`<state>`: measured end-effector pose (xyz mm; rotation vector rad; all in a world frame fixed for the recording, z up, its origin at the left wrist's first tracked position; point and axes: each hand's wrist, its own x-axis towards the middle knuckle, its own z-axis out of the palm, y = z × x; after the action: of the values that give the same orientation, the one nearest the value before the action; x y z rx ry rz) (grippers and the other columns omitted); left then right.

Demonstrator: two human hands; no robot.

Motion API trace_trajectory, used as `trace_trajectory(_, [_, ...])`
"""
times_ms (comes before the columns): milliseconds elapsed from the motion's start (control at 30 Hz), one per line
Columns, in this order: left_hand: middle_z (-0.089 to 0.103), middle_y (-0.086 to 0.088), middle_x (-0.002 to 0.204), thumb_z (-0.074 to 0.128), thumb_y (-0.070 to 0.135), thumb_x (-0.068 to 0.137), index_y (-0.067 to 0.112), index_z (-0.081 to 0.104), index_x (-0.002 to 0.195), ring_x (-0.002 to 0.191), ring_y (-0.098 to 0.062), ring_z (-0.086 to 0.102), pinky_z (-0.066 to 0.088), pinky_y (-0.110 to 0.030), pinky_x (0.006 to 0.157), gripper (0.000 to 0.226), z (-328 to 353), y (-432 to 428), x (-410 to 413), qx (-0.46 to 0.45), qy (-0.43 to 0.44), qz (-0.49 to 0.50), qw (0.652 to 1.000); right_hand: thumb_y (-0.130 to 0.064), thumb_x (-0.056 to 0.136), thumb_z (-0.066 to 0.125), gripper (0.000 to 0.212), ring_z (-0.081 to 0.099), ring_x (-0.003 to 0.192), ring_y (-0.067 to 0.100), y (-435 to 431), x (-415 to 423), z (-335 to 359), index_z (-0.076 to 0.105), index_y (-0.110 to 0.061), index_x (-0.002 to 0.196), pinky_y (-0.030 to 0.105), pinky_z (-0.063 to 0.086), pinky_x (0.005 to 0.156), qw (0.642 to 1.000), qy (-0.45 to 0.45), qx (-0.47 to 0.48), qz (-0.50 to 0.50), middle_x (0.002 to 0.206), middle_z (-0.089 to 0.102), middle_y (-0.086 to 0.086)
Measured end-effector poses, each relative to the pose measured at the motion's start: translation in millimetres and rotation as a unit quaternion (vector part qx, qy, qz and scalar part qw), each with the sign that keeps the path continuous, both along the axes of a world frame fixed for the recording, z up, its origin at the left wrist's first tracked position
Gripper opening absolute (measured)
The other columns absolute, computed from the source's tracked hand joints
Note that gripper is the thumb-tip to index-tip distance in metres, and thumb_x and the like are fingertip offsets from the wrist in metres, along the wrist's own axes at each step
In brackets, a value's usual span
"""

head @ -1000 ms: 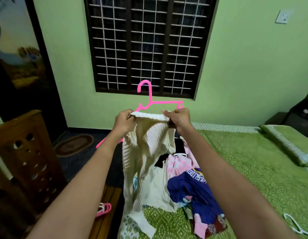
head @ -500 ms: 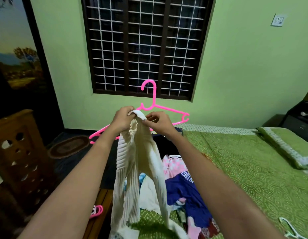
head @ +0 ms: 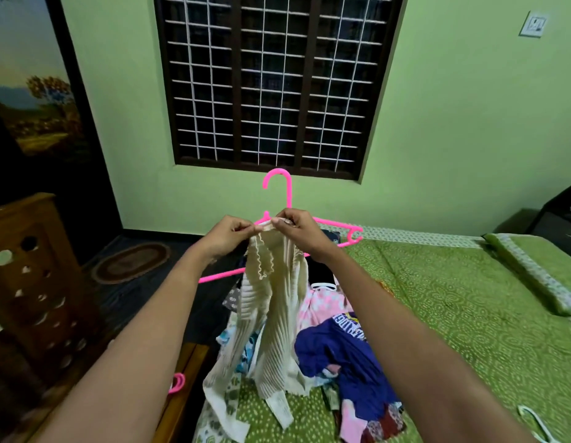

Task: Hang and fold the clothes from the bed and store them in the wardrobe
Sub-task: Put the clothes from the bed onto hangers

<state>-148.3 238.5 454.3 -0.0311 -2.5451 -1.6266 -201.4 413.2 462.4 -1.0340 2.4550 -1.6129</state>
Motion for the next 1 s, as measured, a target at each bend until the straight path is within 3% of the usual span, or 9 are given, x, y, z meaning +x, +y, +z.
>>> trace_trajectory(167, [0.048, -0.007, 0.067, 0.048, 0.025, 0.097, 0.01, 0.061, 0.076, 0.068, -0.018, 0.039, 0.027, -0.03, 0.059, 0.029, -12.2, 9.6, -5.8, -0.043, 0.008, 0.022, 0.999, -0.008, 0.095, 0.051, 0.024, 0.037, 0.058, 0.007, -0.5, -6.0, -2.9, 0.054, -0.011, 0.072, 0.02, 0.031, 0.056, 0.996, -0.075, -0.05, 0.009, 0.062, 0.042, -0.001])
trace_trajectory(300, [0.051, -0.012, 0.073, 0.038, 0.024, 0.1, 0.017, 0.044, 0.072, 0.074, -0.023, 0.046, 0.03, -0.032, 0.068, 0.03, -13.9, 17.1, -13.3, -0.147, 0.062, 0.135, 0.978, 0.001, 0.093, 0.051, 0.018, 0.041, 0.064, 0.011, 14.0, -8.0, -13.0, 0.049, -0.017, 0.091, 0.017, 0.034, 0.056, 0.997, -0.048, -0.043, 0.047, 0.075, 0.045, 0.002])
trace_trajectory(400, [0.047, -0.002, 0.063, 0.036, 0.028, 0.1, 0.02, 0.04, 0.071, 0.075, -0.029, 0.052, 0.03, -0.034, 0.072, 0.031, -16.3, 23.0, -17.4, -0.11, 0.09, 0.162, 0.976, 0.009, 0.089, 0.048, 0.023, 0.051, 0.078, 0.012, 23.3, -7.2, -17.7, 0.057, -0.013, 0.092, 0.016, 0.042, 0.069, 0.993, 0.02, 0.08, 0.084, 0.088, 0.054, 0.002])
trace_trajectory(500, [0.038, 0.006, 0.058, 0.035, 0.028, 0.101, 0.023, 0.033, 0.065, 0.071, -0.023, 0.045, 0.027, -0.034, 0.072, 0.036, -15.4, 32.9, -18.3, -0.108, 0.119, 0.166, 0.973, 0.01, 0.082, 0.046, 0.028, 0.053, 0.071, -0.002, 22.1, -10.5, -21.6, 0.065, -0.006, 0.096, 0.018, 0.041, 0.068, 0.976, 0.112, 0.19, 0.004, 0.087, 0.06, 0.0])
trace_trajectory(667, [0.036, 0.006, 0.06, 0.037, 0.023, 0.101, 0.024, 0.033, 0.064, 0.068, -0.018, 0.037, 0.026, -0.033, 0.07, 0.037, -13.9, 29.5, -18.6, -0.023, 0.176, 0.172, 0.969, -0.007, 0.08, 0.054, 0.028, 0.06, 0.097, 0.029, 36.7, -24.8, -55.5, 0.068, -0.017, 0.101, 0.036, 0.052, 0.078, 0.9, 0.092, 0.413, -0.106, 0.106, 0.065, 0.012])
trace_trajectory(800, [0.036, 0.004, 0.062, 0.037, 0.024, 0.101, 0.023, 0.035, 0.065, 0.063, -0.015, 0.035, 0.027, -0.031, 0.065, 0.036, -16.6, 9.3, -16.1, 0.019, 0.2, 0.185, 0.962, 0.012, 0.079, 0.042, 0.039, 0.061, 0.084, 0.022, 57.6, -26.9, -69.8, 0.073, -0.002, 0.098, 0.015, 0.046, 0.062, 0.961, -0.081, 0.088, -0.251, 0.096, 0.069, 0.01])
trace_trajectory(833, [0.035, 0.004, 0.062, 0.038, 0.023, 0.101, 0.022, 0.035, 0.065, 0.061, -0.013, 0.033, 0.026, -0.031, 0.065, 0.036, -18.8, 6.8, -13.7, 0.03, 0.198, 0.185, 0.962, 0.014, 0.078, 0.037, 0.042, 0.059, 0.082, 0.023, 59.4, -29.1, -69.0, 0.072, 0.001, 0.097, 0.02, 0.047, 0.063, 0.958, -0.135, 0.013, -0.252, 0.092, 0.068, 0.011])
trace_trajectory(900, [0.033, 0.003, 0.063, 0.039, 0.021, 0.1, 0.021, 0.035, 0.065, 0.061, -0.01, 0.03, 0.024, -0.03, 0.064, 0.036, -23.9, 5.4, -8.4, 0.066, 0.19, 0.174, 0.964, 0.014, 0.078, 0.033, 0.041, 0.053, 0.074, 0.024, 57.5, -31.1, -65.3, 0.069, 0.007, 0.097, 0.033, 0.043, 0.061, 0.957, -0.181, -0.042, -0.224, 0.082, 0.061, 0.013])
trace_trajectory(1000, [0.039, 0.01, 0.06, 0.041, 0.019, 0.1, 0.019, 0.041, 0.065, 0.06, -0.005, 0.033, 0.027, -0.028, 0.061, 0.035, -33.6, 4.1, -4.3, 0.125, 0.179, 0.159, 0.963, 0.007, 0.09, 0.042, 0.03, 0.046, 0.078, 0.018, 49.5, -22.4, -47.7, 0.064, 0.006, 0.111, 0.026, 0.036, 0.058, 0.966, -0.172, -0.04, -0.188, 0.089, 0.054, 0.008])
